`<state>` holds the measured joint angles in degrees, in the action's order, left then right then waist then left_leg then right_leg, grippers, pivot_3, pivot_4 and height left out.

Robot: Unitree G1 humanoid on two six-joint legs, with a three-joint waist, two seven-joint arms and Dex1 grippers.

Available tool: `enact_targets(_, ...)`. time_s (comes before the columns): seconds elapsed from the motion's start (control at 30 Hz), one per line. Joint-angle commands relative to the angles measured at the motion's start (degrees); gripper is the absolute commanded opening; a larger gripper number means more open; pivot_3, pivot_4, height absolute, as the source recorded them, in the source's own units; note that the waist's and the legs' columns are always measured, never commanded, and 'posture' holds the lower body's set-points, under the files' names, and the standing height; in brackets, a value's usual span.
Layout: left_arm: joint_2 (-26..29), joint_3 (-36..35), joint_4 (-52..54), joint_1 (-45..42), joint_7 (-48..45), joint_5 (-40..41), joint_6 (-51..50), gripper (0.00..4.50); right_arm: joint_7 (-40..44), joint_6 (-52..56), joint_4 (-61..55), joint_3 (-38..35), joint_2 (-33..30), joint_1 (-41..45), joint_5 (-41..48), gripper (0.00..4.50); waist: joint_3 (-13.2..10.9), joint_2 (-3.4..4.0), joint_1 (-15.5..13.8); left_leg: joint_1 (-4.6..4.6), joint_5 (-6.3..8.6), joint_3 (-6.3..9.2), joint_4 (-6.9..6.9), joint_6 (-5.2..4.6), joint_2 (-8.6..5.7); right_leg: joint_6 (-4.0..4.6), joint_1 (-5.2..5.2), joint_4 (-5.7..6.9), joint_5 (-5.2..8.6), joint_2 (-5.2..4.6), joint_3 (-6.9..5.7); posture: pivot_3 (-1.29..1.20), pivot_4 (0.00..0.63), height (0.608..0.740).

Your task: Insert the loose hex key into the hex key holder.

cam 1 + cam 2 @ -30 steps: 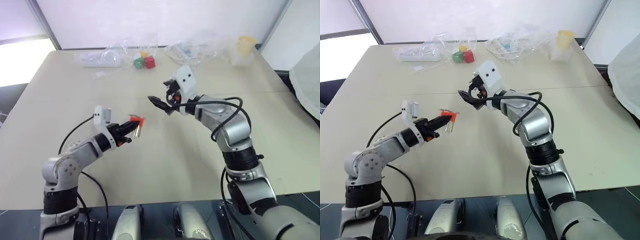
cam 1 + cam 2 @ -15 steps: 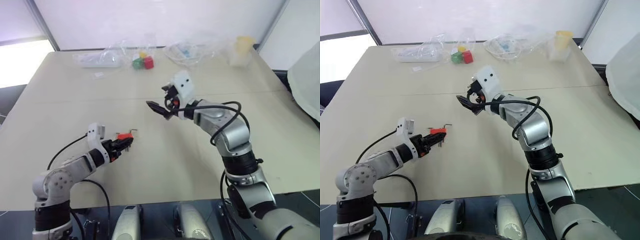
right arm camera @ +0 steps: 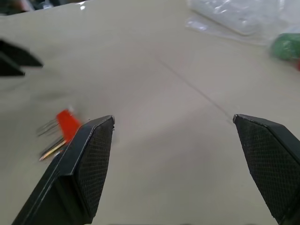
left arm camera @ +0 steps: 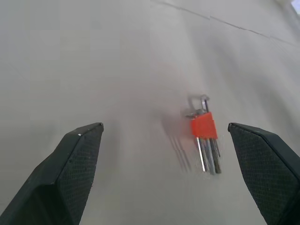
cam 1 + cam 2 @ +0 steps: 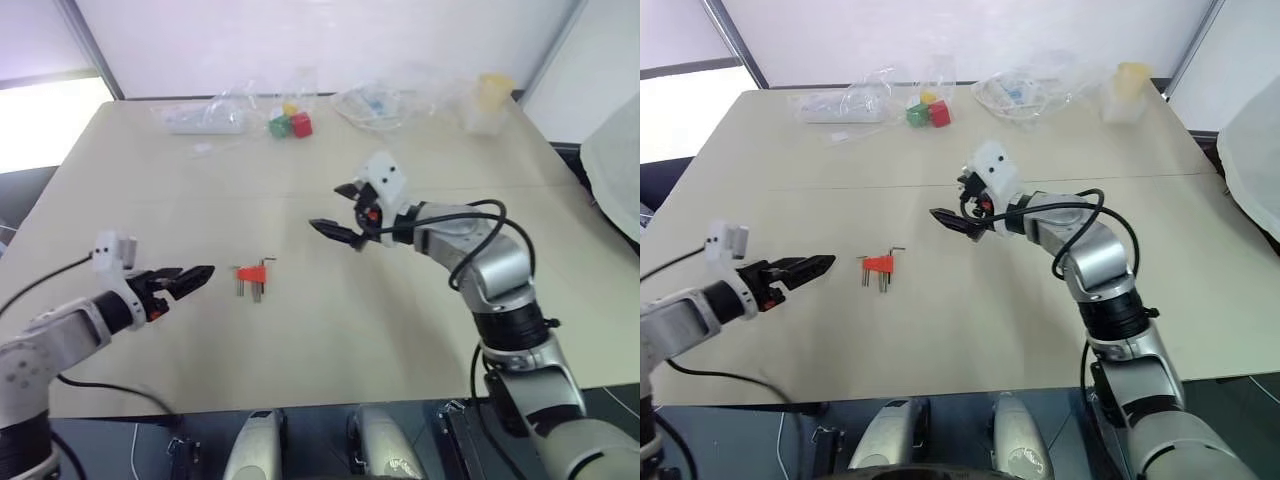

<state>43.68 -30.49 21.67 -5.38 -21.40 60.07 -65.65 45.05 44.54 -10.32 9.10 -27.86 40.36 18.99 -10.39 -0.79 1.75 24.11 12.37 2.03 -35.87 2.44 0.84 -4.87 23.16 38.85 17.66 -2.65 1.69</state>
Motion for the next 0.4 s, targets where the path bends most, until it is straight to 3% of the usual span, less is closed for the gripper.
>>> enact_targets(0.03,4.5,-1.6,3.9,-2.3,-5.2,2.0,1.9,4.47,12.9,-4.5,-4.1,-3.7,-8.5,-2.0,4.8,4.22,0.0,0.05,-0.5,0.0,0.0,-0.02,0.02,0.0,0.0,0.0,-0.02,-0.06,0.0,-0.02,0.0,0.0,0.15,0.74)
enact_targets(0.27,10.6,-4.4,10.6,-1.1,-10.5,5.4,2.3,4.47,25.5,-5.1,-5.5,-8.5,-23.0,-6.8,10.3,4.22,-0.1,0.03,-0.6,0.02,0.07,-0.1,0.27,-0.11,0.1,-0.02,-0.12,-0.67,-0.01,-0.07,0.11,0.0,0.15,0.74)
enact_targets(0.4,13.2,-8.0,12.6,1.9,-12.2,7.7,1.6,4.47,26.6,-5.0,-6.3,-9.9,-26.3,-8.0,11.4,4.22,-0.1,0.01,-0.7,0.01,0.1,-0.11,0.38,-0.17,0.13,-0.01,-0.06,-0.67,-0.01,-0.05,0.12,0.0,0.15,0.74)
